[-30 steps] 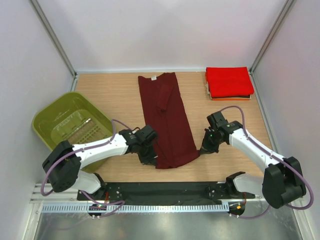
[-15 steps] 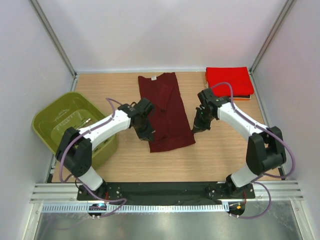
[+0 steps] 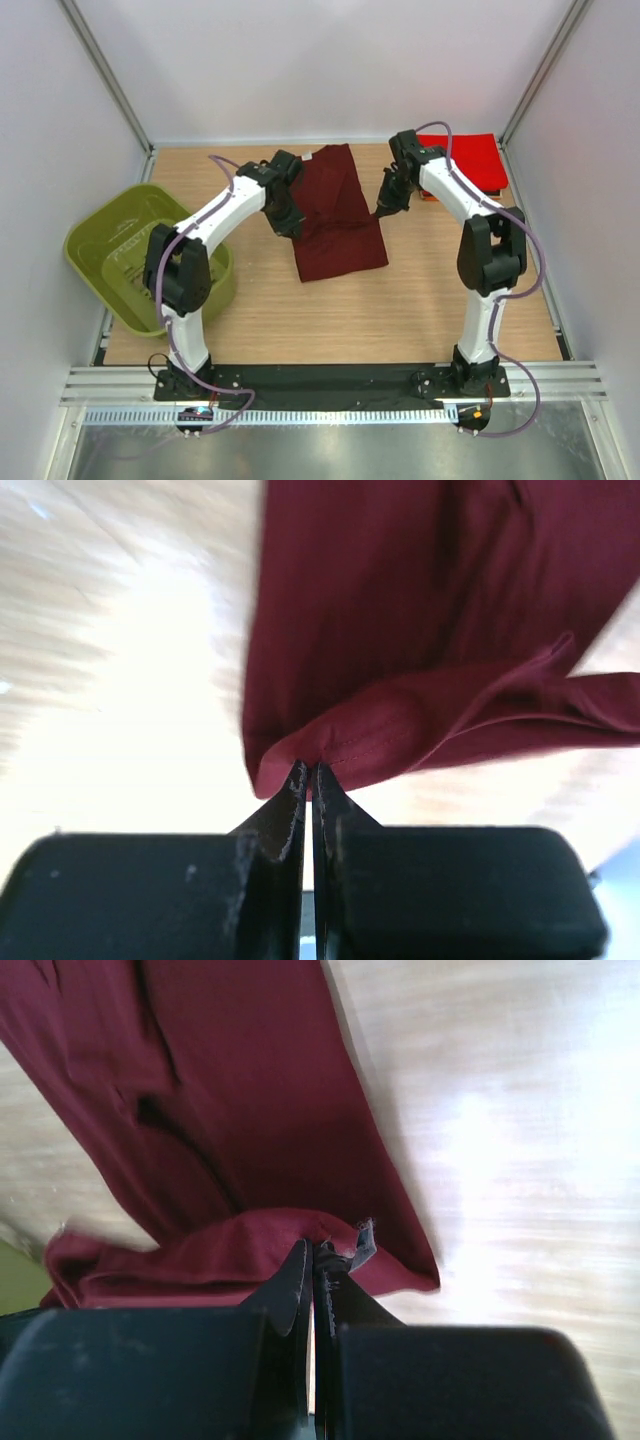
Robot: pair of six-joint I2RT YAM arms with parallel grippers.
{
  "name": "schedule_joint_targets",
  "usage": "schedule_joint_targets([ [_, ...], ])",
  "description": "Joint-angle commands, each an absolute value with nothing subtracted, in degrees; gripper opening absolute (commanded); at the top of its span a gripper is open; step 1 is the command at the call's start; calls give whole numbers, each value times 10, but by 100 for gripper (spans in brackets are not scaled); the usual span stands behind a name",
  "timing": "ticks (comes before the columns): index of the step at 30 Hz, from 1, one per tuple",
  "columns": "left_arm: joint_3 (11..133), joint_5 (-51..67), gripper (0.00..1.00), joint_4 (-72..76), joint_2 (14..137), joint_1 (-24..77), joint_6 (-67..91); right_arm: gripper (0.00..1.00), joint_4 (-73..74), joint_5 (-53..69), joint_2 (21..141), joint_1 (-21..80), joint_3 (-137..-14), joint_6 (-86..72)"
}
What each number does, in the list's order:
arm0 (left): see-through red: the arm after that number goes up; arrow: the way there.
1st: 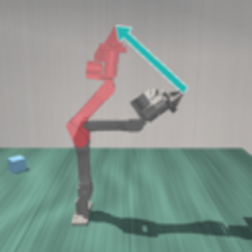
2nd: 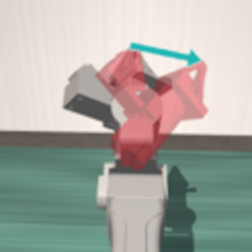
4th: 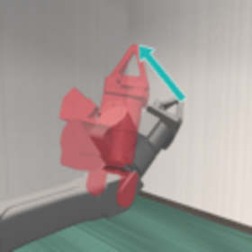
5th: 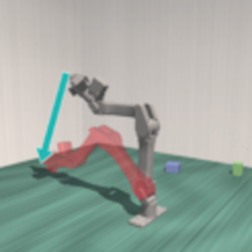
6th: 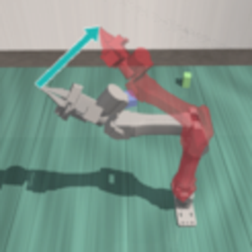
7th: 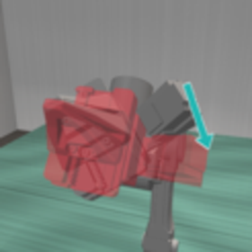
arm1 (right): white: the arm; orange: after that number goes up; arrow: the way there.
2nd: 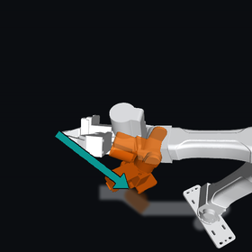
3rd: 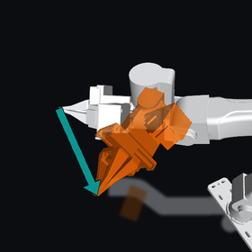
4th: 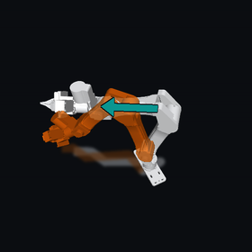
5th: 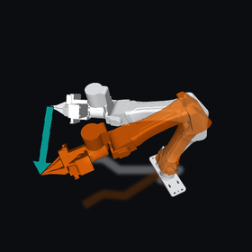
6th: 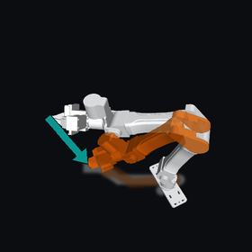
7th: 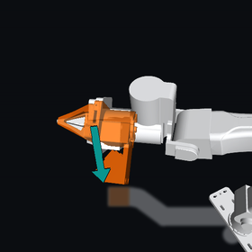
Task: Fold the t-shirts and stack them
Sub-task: Fold the tshirt
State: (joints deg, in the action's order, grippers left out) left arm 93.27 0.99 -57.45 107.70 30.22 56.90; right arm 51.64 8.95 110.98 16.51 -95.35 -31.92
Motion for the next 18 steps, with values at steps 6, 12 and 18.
schedule_joint_targets([
  [6,1006,-3,0,-608,1143,240,549,1,520,121,1206,161,-1073,-303],
  [12,1052,18,0,-605,1180,224,545,1,506,131,1230,160,-1108,-309],
  [18,1095,32,0,-606,1220,214,547,1,503,141,1253,156,-1151,-323],
])
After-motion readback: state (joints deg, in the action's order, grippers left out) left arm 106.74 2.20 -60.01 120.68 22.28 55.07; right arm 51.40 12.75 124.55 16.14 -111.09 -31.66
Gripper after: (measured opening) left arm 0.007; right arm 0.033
